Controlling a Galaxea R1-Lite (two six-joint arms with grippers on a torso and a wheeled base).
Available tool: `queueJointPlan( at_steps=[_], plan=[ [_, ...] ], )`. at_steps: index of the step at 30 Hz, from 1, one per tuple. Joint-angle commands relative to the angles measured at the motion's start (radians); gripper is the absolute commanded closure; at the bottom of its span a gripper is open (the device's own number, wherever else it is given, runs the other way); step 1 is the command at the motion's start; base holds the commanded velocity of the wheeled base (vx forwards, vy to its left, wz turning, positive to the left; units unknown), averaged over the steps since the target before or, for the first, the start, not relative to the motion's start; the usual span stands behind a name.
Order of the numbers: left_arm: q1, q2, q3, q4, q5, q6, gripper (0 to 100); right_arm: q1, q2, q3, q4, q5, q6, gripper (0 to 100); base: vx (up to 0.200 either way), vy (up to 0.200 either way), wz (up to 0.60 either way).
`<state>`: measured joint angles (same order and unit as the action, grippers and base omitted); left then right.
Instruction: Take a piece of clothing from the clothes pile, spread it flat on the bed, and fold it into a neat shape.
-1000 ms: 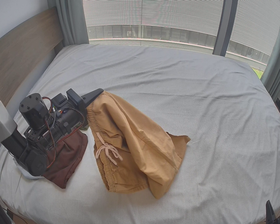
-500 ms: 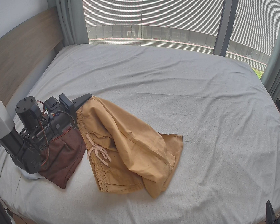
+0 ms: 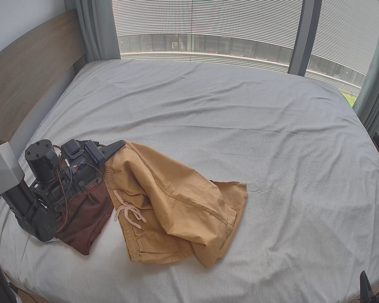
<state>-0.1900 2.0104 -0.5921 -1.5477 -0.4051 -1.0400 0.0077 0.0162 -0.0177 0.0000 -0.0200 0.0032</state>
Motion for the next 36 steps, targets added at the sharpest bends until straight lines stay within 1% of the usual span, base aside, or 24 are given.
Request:
queueJointPlan(
  at_steps=[1, 2, 5, 9, 18, 31, 33, 34, 35, 36],
  plan=[
    [-0.003, 0.005, 0.021, 0.001, -0.004, 0.04, 100, 0.0, -0.013, 0.018, 0.0, 0.0, 0.001, 0, 0.0, 0.0, 0.0],
    [-0.003, 0.004, 0.028, 0.001, -0.006, 0.071, 100, 0.0, -0.013, 0.018, 0.0, 0.0, 0.001, 0, 0.0, 0.0, 0.0],
    [-0.005, 0.004, 0.032, 0.001, -0.006, 0.109, 100, 0.0, -0.013, 0.018, -0.002, -0.001, 0.001, 0, 0.0, 0.0, 0.0],
    [-0.012, 0.007, 0.041, 0.001, -0.008, 0.138, 100, 0.0, -0.015, 0.018, -0.003, 0.0, 0.004, 0, 0.0, 0.0, 0.0],
    [-0.06, 0.03, 0.048, 0.0, 0.002, 0.224, 100, 0.0, -0.016, 0.018, -0.006, 0.003, 0.014, 0, 0.0, 0.0, 0.0],
    [-0.094, 0.03, 0.04, 0.0, 0.005, 0.236, 100, 0.0, -0.016, 0.018, -0.009, 0.008, 0.012, 0, 0.0, 0.0, 0.0],
    [-0.094, 0.022, 0.038, 0.0, 0.011, 0.236, 100, -0.005, -0.015, -0.033, -0.06, 0.012, 0.018, 0, 0.0, 0.0, 0.0],
    [-0.094, 0.021, 0.037, 0.0, 0.012, 0.235, 100, -0.014, 0.008, -0.122, -0.103, 0.015, 0.032, 0, 0.0, 0.0, 0.0],
    [-0.094, 0.019, 0.032, 0.0, 0.012, 0.235, 100, -0.025, 0.087, -0.258, -0.129, 0.025, 0.041, 0, 0.0, 0.0, 0.0],
    [-0.094, 0.019, 0.031, 0.0, 0.012, 0.233, 100, -0.031, 0.159, -0.35, -0.126, 0.031, 0.041, 0, 0.0, 0.0, 0.0]
  ],
)
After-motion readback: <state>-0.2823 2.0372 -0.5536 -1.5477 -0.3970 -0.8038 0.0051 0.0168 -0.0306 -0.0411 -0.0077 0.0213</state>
